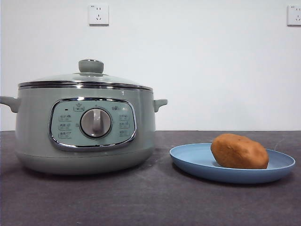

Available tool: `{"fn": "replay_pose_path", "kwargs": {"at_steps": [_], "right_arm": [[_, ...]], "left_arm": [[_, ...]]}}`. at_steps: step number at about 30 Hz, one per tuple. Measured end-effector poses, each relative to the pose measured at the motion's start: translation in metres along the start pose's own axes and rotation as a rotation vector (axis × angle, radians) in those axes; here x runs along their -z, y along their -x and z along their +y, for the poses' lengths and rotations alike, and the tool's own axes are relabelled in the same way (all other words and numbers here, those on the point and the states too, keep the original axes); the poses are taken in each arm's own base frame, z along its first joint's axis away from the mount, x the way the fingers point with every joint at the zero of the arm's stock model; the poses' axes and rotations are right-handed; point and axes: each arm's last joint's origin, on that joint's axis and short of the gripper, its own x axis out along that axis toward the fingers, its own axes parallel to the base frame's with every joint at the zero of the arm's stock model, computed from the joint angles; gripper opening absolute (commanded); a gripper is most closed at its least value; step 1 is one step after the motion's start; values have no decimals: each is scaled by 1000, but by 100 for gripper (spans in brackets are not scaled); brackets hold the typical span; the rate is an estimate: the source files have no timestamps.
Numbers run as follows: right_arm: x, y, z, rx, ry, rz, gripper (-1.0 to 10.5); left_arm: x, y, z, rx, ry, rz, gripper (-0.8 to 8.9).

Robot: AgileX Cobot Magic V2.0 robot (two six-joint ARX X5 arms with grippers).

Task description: Take the potato out from the steamer,put the potato on the plate,close the lid

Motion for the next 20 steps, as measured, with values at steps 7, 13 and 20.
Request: {"fn": "replay_pose_path", "kwargs": {"at_steps": [7, 13, 20], "right_arm": [[0, 0, 0, 0, 0, 0, 1], [0, 0, 0, 0, 0, 0, 1], [0, 0, 0, 0, 0, 0, 1]], "left_arm": [[11, 2, 5, -22, 11, 28, -4], [18, 5, 9, -60, 24, 75, 0], [24, 6, 14, -74, 36, 144, -1]]}}
